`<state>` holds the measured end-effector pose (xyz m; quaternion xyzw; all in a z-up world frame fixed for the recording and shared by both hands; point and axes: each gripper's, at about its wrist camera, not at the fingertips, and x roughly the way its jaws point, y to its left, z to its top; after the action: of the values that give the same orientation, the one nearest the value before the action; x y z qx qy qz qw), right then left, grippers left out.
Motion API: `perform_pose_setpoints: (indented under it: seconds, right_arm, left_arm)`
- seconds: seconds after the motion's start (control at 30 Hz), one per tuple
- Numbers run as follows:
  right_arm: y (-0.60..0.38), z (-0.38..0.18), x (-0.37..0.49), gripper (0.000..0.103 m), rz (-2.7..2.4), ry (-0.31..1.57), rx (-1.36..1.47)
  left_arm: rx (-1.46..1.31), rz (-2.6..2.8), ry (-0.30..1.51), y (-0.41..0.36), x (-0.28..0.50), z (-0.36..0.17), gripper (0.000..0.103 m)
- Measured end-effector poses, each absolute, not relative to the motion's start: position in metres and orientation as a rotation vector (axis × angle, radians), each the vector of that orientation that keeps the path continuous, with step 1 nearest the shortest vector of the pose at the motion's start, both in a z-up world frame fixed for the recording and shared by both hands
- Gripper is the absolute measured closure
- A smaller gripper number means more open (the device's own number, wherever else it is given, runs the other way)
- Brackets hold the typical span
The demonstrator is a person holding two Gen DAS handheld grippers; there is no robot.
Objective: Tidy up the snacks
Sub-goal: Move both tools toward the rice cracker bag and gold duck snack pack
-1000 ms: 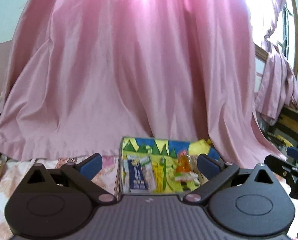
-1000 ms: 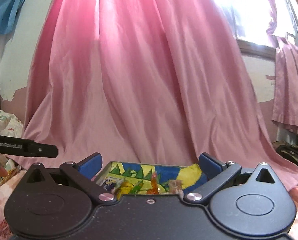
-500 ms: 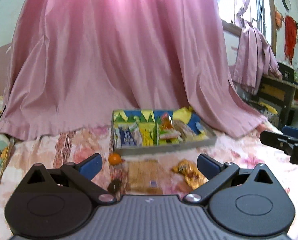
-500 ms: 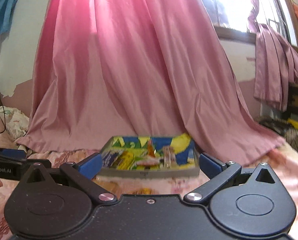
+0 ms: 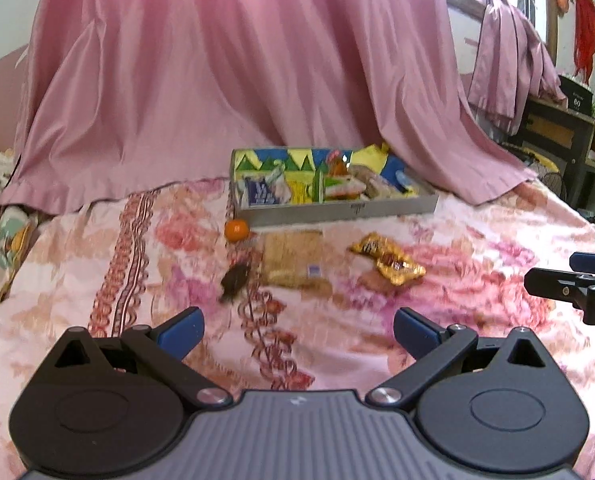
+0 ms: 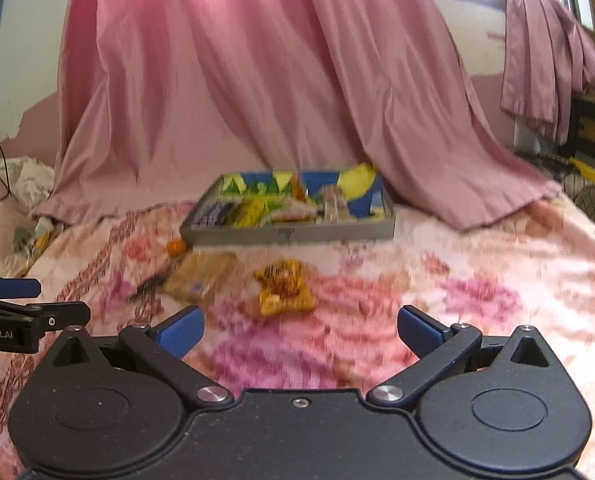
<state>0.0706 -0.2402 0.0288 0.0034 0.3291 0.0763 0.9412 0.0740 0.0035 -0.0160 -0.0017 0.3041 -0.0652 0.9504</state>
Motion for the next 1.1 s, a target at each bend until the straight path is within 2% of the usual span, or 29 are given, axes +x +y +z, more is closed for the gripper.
perform_pose_setpoints:
  seconds: [0.83,1.1]
  right_arm:
    - [-0.228,0.011,0.075,0.001,0.219,0.792,0.000]
    - [-0.213,0.003,0.096,0.001,0.292,0.758,-0.060]
  left_arm:
    - [-0.030,-0.079,0.701,0.016,0.088,-0.032,0.000]
    - [-0.025,-0.059,0.724,0.026,0.111,-0.038,0.000]
